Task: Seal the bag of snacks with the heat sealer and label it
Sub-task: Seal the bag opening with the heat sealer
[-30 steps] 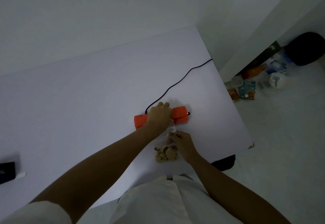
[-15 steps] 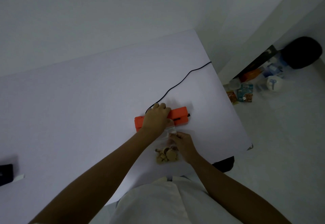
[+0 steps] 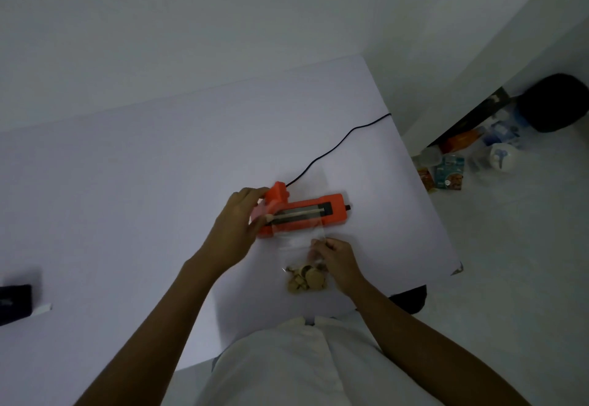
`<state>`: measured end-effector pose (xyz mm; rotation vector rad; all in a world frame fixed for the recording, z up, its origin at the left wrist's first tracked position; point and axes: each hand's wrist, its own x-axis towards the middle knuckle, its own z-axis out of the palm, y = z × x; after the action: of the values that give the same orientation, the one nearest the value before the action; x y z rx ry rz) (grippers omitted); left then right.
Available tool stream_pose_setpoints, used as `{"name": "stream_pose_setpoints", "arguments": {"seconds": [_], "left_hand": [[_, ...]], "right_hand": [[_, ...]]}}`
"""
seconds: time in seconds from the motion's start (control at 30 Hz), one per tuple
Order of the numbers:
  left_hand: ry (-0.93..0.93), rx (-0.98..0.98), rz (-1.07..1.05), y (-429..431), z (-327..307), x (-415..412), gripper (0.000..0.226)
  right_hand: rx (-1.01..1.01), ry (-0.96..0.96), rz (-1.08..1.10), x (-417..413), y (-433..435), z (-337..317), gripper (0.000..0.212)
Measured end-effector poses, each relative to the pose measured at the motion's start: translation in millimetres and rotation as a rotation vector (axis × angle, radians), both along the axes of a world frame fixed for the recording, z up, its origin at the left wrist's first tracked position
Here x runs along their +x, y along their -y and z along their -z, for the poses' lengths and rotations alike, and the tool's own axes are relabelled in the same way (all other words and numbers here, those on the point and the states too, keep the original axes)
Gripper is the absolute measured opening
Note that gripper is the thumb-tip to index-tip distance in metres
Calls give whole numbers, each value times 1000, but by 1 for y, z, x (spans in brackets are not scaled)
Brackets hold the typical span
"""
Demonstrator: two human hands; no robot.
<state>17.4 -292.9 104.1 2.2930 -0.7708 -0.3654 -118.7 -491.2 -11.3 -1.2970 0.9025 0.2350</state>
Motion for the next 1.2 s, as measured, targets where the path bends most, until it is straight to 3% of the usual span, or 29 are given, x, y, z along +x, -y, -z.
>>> {"name": "stream_pose_setpoints", "arguments": {"seconds": [0.43, 1.03, 1.2], "left_hand": [[-304, -165, -181, -59, -6, 0, 36], [-506, -305, -452, -88, 15, -13, 40], [-570, -158, -513, -83, 26, -22, 44]], "right_hand": [[3, -22, 29, 0, -4, -3, 24], [12, -14, 57, 1, -8, -10, 18], [9, -8, 55, 0, -9, -13, 18]]}}
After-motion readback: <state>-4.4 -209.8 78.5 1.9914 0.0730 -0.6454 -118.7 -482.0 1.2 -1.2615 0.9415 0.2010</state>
